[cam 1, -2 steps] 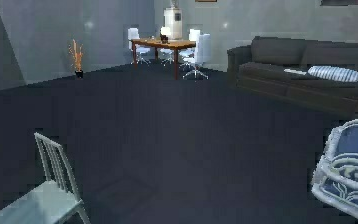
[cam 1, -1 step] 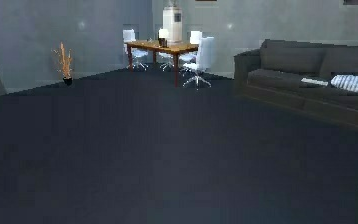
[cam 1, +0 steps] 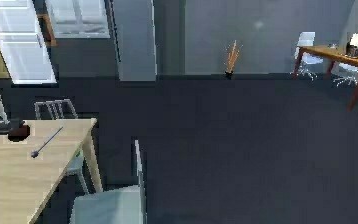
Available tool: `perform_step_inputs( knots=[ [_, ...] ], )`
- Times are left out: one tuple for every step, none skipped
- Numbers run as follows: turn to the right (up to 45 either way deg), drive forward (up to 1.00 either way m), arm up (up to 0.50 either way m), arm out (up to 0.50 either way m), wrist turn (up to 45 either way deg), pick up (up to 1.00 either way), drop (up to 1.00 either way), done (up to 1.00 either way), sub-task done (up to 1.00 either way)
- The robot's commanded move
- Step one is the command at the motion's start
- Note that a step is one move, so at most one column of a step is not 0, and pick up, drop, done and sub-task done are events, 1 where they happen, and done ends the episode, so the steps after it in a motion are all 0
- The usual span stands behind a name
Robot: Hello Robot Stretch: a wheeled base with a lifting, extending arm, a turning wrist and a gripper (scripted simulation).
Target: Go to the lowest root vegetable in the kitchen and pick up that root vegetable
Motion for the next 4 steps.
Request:
perform_step_inputs(
  knots=[
    [-45.0, 0.0, 0.0, 0.0, 0.0, 0.0, 0.0, 0.0, 0.0],
    [-45.0, 0.0, 0.0, 0.0, 0.0, 0.0, 0.0, 0.0, 0.0],
    [-39.0, 0.0, 0.0, 0.0, 0.0, 0.0, 0.0, 0.0, 0.0],
    [-3.0, 0.0, 0.0, 0.0, 0.0, 0.0, 0.0, 0.0, 0.0]
  ],
)
